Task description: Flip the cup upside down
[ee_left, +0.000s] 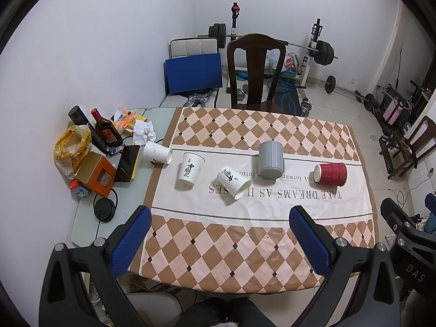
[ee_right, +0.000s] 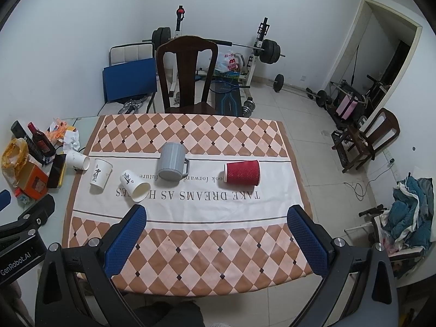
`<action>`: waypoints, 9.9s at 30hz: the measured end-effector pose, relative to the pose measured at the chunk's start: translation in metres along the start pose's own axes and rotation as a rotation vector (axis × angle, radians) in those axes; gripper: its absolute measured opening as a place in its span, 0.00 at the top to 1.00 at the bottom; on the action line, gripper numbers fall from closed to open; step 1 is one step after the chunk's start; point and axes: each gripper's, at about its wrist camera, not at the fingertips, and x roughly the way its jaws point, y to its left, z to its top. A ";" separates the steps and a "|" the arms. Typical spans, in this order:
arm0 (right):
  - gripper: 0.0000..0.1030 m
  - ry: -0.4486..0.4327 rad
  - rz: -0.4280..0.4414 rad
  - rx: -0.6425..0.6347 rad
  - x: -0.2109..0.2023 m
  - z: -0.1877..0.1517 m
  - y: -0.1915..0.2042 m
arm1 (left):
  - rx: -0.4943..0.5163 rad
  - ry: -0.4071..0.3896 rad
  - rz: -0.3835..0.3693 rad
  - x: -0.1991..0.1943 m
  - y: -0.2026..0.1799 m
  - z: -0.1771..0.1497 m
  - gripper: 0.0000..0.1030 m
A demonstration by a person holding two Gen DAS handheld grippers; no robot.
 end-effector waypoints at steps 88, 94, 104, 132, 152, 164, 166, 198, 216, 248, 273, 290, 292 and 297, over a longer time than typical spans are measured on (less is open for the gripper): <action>0.11 0.758 0.034 -0.291 0.383 -0.103 0.054 | 1.598 0.128 0.125 0.389 -0.101 -0.053 0.31; 0.11 0.760 0.032 -0.275 0.386 -0.103 0.054 | 1.606 0.103 0.116 0.396 -0.107 -0.045 0.39; 0.11 0.728 0.021 -0.224 0.371 -0.094 0.049 | 1.438 0.114 0.112 0.381 -0.100 -0.020 0.41; 0.11 0.730 0.048 -0.055 0.338 -0.135 -0.043 | -0.277 0.858 -0.303 0.353 -0.083 -0.105 0.41; 0.11 0.723 0.002 0.031 0.328 -0.152 -0.075 | -0.142 0.811 -0.282 0.370 -0.116 -0.106 0.07; 0.03 0.351 0.057 -0.477 0.248 -0.112 0.001 | 0.129 0.395 -0.008 0.272 -0.074 -0.068 0.00; 0.04 0.318 0.061 -0.678 0.241 -0.118 0.034 | 0.148 0.350 0.063 0.269 -0.056 -0.080 0.00; 0.35 -0.151 -0.051 -2.353 0.281 -0.272 0.167 | -0.066 0.369 0.216 0.327 0.040 -0.137 0.00; 0.35 0.904 0.245 -0.935 0.373 -0.105 0.119 | -0.031 0.281 0.206 0.326 0.018 -0.096 0.00; 0.41 0.236 0.395 -0.046 0.379 0.007 0.040 | 0.009 0.341 0.005 0.369 -0.042 -0.077 0.00; 0.07 0.144 0.221 0.026 0.328 -0.107 0.011 | 0.076 0.318 0.040 0.339 -0.075 -0.105 0.00; 0.01 0.063 0.073 0.077 0.155 -0.076 -0.062 | 0.092 0.176 -0.030 0.180 -0.098 -0.061 0.00; 0.01 0.052 0.074 0.086 0.131 -0.070 -0.066 | 0.087 0.153 -0.047 0.154 -0.099 -0.054 0.00; 0.01 0.044 0.058 0.087 0.071 -0.055 -0.074 | 0.076 0.106 -0.069 0.103 -0.098 -0.036 0.00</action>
